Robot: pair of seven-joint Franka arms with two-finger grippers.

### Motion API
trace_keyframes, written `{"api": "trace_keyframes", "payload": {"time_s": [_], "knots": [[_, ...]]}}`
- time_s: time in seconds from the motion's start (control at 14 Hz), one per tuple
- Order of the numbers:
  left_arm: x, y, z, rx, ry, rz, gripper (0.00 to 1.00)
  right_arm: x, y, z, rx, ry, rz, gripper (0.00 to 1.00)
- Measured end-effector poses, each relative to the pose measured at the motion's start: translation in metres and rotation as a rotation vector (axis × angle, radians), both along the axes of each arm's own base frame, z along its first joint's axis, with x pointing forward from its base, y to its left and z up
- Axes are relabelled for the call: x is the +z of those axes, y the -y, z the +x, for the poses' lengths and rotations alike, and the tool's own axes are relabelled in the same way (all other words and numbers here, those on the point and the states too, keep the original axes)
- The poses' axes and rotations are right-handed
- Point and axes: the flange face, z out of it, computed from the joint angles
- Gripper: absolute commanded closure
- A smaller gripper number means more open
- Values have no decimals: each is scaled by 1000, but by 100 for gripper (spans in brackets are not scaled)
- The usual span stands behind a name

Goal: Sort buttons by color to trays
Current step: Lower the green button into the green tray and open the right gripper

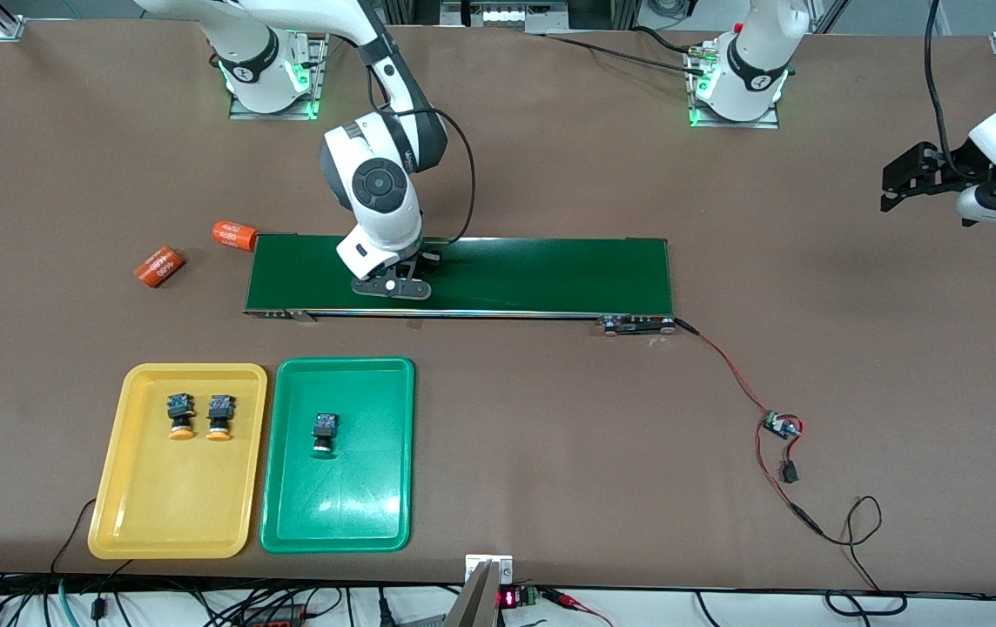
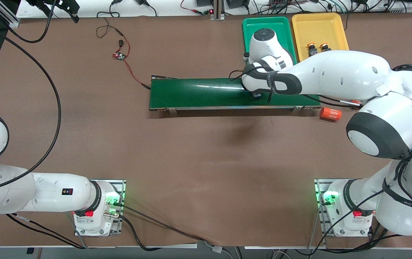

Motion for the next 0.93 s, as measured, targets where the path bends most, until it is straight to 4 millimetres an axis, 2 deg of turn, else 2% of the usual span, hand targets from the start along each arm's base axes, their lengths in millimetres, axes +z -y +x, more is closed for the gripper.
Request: {"api": "trace_keyframes", "payload": {"time_s": [0.21, 0.5, 0.64, 0.79, 0.93], "knots": [[0, 0, 0, 0, 0, 0, 0, 15, 7, 17, -33, 38, 11, 70], [0, 0, 0, 0, 0, 0, 0, 60, 29, 70, -100, 138, 52, 70], [0, 0, 0, 0, 0, 0, 0, 74, 40, 101, -131, 186, 61, 70], [0, 0, 0, 0, 0, 0, 0, 70, 52, 130, -156, 217, 48, 70], [0, 0, 0, 0, 0, 0, 0, 57, 63, 154, -174, 237, 25, 70]]}}
